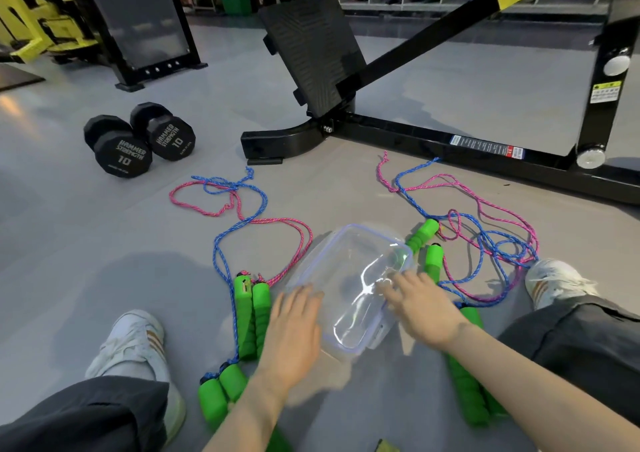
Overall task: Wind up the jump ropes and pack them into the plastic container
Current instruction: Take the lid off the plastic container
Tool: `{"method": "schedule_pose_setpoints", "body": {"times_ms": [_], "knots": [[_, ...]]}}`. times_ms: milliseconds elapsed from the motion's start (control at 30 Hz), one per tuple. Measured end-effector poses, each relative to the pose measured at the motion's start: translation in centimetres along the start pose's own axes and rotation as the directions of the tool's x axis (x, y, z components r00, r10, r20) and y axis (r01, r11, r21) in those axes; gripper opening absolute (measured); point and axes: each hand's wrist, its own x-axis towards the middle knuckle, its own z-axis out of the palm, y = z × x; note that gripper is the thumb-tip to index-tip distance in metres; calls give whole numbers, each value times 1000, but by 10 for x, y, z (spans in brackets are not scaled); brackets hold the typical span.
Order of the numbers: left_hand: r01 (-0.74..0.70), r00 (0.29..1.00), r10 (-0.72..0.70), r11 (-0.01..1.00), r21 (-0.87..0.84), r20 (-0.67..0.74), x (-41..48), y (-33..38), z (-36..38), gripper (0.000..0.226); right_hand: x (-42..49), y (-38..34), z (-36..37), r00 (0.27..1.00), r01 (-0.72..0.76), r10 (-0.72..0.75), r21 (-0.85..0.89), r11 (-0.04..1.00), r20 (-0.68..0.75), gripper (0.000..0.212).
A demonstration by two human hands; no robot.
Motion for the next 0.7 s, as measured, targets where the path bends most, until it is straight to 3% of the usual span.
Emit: {"method": "schedule_pose_setpoints", "body": {"times_ms": [67, 133, 200, 267, 367, 467, 600, 700], "knots": [[76, 991, -81, 996, 47, 106, -2, -15, 4, 69, -10, -15, 14, 992, 124, -122, 85, 989, -30, 52], [80, 976, -93, 994, 70, 198, -13, -27, 8, 95, -17, -24, 16, 986, 166, -165, 125, 978, -19, 63], [67, 980, -82, 994, 89, 183, -23, -27, 13, 104, -17, -18, 18, 982, 188, -186, 54, 981, -31, 78], [57, 987, -72, 993, 101, 143, -31, -18, 19, 95, -14, -9, 17, 984, 172, -172, 6, 985, 35, 86], [40, 997, -45, 995, 97, 57, -42, -2, 25, 62, -9, -5, 16, 994, 87, -89, 23, 996, 68, 91], [29, 996, -32, 999, 40, 79, -47, 10, 26, 59, -2, -17, 13, 999, 18, -19, -15, 1000, -28, 88], [44, 998, -43, 999, -22, 50, -40, 8, 25, 52, 5, -29, 21, 956, 137, -172, -158, 978, -237, 61], [68, 996, -60, 991, -118, 68, -30, 5, 27, 53, 4, -28, 30, 903, 236, -303, -239, 942, -304, 33]]}}
